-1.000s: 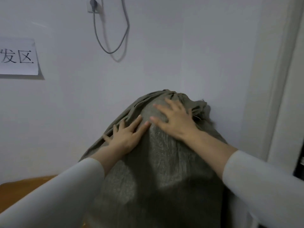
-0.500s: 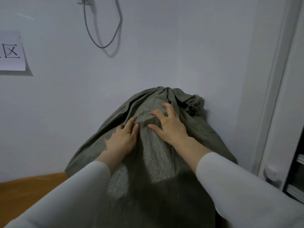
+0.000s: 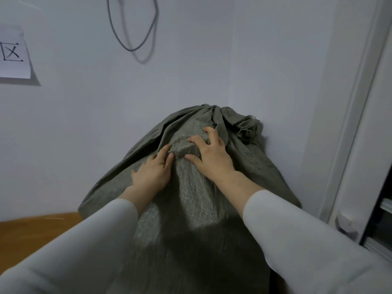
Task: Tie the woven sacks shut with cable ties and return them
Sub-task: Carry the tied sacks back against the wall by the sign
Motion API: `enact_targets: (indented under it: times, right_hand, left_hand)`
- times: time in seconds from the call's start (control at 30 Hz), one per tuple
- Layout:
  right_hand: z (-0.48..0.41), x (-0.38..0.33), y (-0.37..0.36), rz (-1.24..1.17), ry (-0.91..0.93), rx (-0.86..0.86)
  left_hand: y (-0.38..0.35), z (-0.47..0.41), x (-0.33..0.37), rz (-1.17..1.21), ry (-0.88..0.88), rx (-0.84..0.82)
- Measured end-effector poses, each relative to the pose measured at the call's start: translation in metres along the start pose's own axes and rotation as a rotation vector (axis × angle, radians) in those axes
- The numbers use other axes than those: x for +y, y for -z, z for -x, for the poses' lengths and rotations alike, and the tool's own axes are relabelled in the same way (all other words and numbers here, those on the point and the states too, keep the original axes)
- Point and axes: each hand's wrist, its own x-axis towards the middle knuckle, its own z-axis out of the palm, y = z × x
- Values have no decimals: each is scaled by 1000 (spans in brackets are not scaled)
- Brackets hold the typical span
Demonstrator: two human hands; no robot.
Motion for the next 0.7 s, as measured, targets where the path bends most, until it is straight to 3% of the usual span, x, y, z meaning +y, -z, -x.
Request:
enact_targets:
  times: [0.17, 0.3, 0.43, 0.57, 0.7]
  right_hand:
    - [6, -8, 1, 42, -23, -48]
    - [9, -24, 8, 287, -101, 1]
    - [44, -71, -8, 298, 127, 106]
    - [91, -129, -41, 246, 352, -8]
    - [138, -187, -79, 168, 424, -164]
  left_hand:
    - [7, 10, -4, -44, 42, -59]
    - [22, 34, -2, -49, 75, 32]
    - [36, 81, -45, 7, 141, 109]
    - [48, 132, -97, -46, 252, 50]
    - [53, 178, -156, -54, 316, -33]
